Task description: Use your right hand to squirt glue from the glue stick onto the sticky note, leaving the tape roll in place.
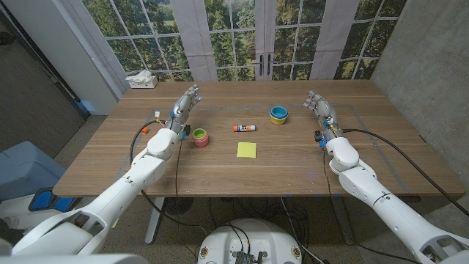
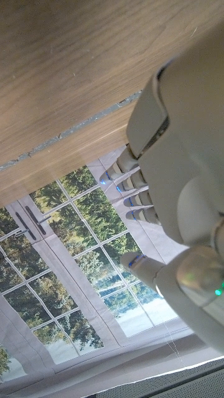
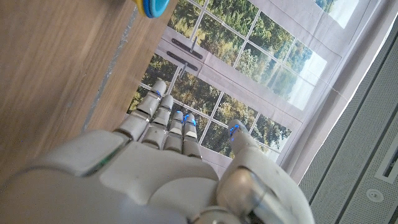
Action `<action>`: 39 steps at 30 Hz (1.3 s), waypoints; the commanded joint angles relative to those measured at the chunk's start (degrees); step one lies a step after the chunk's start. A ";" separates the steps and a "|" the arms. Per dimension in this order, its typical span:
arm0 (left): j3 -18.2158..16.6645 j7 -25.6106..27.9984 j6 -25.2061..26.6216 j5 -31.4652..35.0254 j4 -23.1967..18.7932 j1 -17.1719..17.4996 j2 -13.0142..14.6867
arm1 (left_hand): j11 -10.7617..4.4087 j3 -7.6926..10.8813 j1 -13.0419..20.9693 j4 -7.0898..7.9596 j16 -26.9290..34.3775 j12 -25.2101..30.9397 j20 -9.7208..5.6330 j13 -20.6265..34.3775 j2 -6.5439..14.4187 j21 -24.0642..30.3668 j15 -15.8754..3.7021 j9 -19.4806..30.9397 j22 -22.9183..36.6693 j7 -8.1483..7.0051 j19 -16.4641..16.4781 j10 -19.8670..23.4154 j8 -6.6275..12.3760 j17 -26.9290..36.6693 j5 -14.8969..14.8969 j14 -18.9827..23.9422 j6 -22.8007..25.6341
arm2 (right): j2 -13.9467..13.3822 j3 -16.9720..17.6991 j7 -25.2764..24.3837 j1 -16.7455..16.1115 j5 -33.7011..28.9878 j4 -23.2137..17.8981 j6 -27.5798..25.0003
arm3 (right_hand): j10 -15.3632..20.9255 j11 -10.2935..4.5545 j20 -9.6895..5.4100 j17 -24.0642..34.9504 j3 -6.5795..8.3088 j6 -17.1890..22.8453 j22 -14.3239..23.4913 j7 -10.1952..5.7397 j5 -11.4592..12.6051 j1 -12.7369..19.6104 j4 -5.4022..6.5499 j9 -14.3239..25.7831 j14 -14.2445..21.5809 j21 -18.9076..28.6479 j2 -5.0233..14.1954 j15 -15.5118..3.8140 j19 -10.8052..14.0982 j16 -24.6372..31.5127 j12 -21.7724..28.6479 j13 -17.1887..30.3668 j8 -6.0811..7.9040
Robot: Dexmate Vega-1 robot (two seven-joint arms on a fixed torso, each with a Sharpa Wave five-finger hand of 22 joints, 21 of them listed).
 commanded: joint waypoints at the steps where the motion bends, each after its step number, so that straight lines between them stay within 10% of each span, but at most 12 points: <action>1: -0.42 0.55 -0.64 0.31 -0.53 0.76 0.17 | -0.38 0.21 -0.27 0.19 -0.25 -0.23 -0.79 0.25 0.80 -0.26 -1.49 0.08 0.29 -0.08 0.49 -0.14 -0.11 0.10 0.06 -0.57 -0.41 | -1.52 -0.06 -3.67 -1.32 -4.51 -4.32 -3.02 | 0.34 -0.38 0.29 0.83 0.67 -0.02 0.39 -1.23 0.76 2.25 -1.78 0.26 2.25 0.75 0.31 -0.24 1.85 1.44 -0.16 0.34 -0.10; 8: -0.45 0.71 -0.69 0.38 -0.52 0.77 0.01 | -0.29 0.23 -0.38 0.21 -0.29 -0.34 -0.84 0.26 0.99 -0.33 -1.52 0.08 0.30 -0.03 0.51 -0.29 -0.14 0.09 0.07 -0.70 -0.53 | -1.90 0.01 -3.29 -1.08 -4.71 -4.75 -3.88 | -0.69 -0.79 0.64 12.37 0.34 -2.03 3.90 -2.39 1.62 6.32 -3.85 0.40 21.66 9.50 0.36 0.17 14.26 15.85 0.32 0.89 -0.09; 12: -0.45 1.01 -0.63 0.54 -0.58 0.78 -0.10 | -0.26 0.26 -0.42 0.20 -0.35 -0.38 -0.87 0.26 1.11 -0.38 -1.67 0.08 0.31 0.04 0.52 -0.33 -0.16 0.07 0.08 -0.89 -0.61 | -1.71 0.08 -4.66 -1.09 -5.70 -5.20 -4.54 | 3.09 -0.32 -0.33 49.36 -1.45 -2.39 20.82 -2.07 2.32 12.14 -5.32 0.38 29.05 30.89 -0.07 -5.15 23.01 47.56 0.56 1.63 -0.08; 15: -0.40 0.88 -0.40 0.53 -0.66 0.74 -0.02 | -0.23 0.26 -0.46 0.17 -0.37 -0.42 -0.93 0.26 1.15 -0.41 -1.77 0.07 0.31 0.01 0.55 -0.37 -0.19 0.06 0.08 -0.97 -0.72 | -1.16 0.19 -6.12 -1.22 -6.55 -5.20 -4.25 | 7.27 -0.61 -3.07 51.14 -1.23 -2.27 27.93 -1.46 2.82 14.32 -5.57 0.19 34.02 41.05 -0.36 -9.75 27.78 61.17 1.20 2.08 -0.15; 18: -0.41 1.06 -0.61 0.64 -0.56 0.73 -0.15 | -0.19 0.27 -0.49 0.14 -0.41 -0.47 -0.94 0.26 1.18 -0.45 -1.92 0.07 0.32 0.05 0.55 -0.46 -0.18 0.04 0.08 -1.10 -0.73 | -1.77 0.29 -7.08 -1.67 -7.78 -6.64 -5.57 | 11.93 -0.01 -8.85 51.02 -0.53 -2.57 29.40 -0.90 3.26 15.52 -5.98 0.12 40.04 48.35 -2.59 -10.20 37.36 69.95 2.34 3.15 -0.07; 25: -0.49 1.23 -0.67 0.66 -0.89 0.93 -0.15 | -0.52 0.35 -0.51 0.04 -0.60 -0.60 -1.15 0.26 1.42 -0.59 -2.25 0.07 0.32 0.16 0.47 -0.73 -0.17 0.00 0.11 -1.80 -0.79 | -3.66 0.25 -5.75 -2.05 -8.20 -8.91 -7.80 | 12.25 0.16 -12.57 51.08 0.35 -4.98 40.38 0.16 3.12 16.42 -6.15 0.13 45.31 58.86 -6.35 -10.24 39.99 71.59 1.69 4.63 -0.40; 39: -0.78 1.85 -0.68 0.76 -2.06 1.85 0.07 | -0.45 0.44 -0.52 -0.13 -0.59 -0.62 -1.42 0.26 1.62 -0.75 -2.54 0.07 0.33 0.59 0.37 -0.76 -0.18 -0.03 0.12 -2.23 -0.96 | -7.02 -0.28 -9.50 -3.50 -14.51 -16.73 -18.20 | 7.10 -1.17 -11.81 50.91 -0.36 1.94 28.41 0.56 0.96 14.17 -5.99 0.83 45.79 53.65 -11.26 -10.08 40.68 70.86 -0.80 4.02 1.26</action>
